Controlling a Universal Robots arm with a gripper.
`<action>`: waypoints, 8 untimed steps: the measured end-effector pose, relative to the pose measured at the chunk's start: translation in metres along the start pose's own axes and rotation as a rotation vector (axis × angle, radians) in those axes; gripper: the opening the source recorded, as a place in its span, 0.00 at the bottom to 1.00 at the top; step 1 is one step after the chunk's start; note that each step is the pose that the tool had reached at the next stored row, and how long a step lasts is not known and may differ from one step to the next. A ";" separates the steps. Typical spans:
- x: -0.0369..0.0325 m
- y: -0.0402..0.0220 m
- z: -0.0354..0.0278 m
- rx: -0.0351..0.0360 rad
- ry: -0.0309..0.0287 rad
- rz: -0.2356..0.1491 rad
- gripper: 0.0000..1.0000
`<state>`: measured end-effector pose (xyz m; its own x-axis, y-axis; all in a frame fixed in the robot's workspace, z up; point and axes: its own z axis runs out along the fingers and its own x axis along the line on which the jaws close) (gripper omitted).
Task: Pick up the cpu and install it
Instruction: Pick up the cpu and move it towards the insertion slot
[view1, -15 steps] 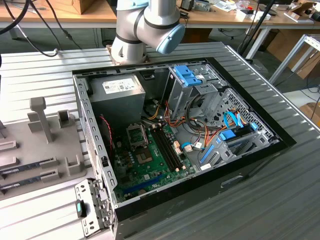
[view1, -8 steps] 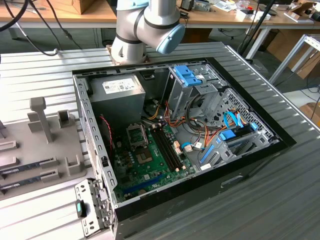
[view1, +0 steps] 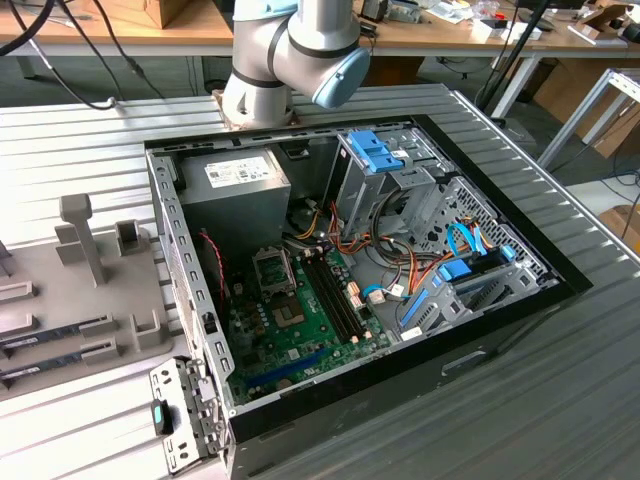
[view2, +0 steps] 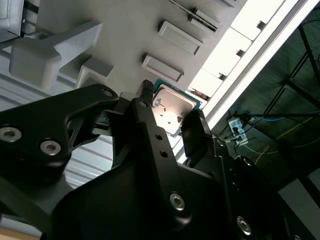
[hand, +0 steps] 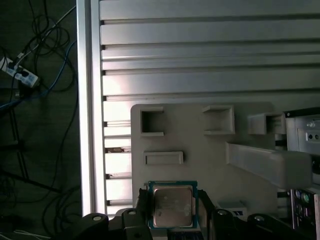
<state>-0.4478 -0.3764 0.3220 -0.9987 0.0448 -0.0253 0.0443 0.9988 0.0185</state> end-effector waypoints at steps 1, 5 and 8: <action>0.0000 0.0000 -0.0010 -0.0003 0.0000 0.000 0.47; -0.0001 0.0001 -0.0040 -0.0006 0.0000 0.000 0.47; -0.0002 0.0001 -0.0059 -0.0008 0.0000 0.000 0.47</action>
<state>-0.4478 -0.3764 0.3279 -0.9987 0.0448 -0.0253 0.0443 0.9988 0.0193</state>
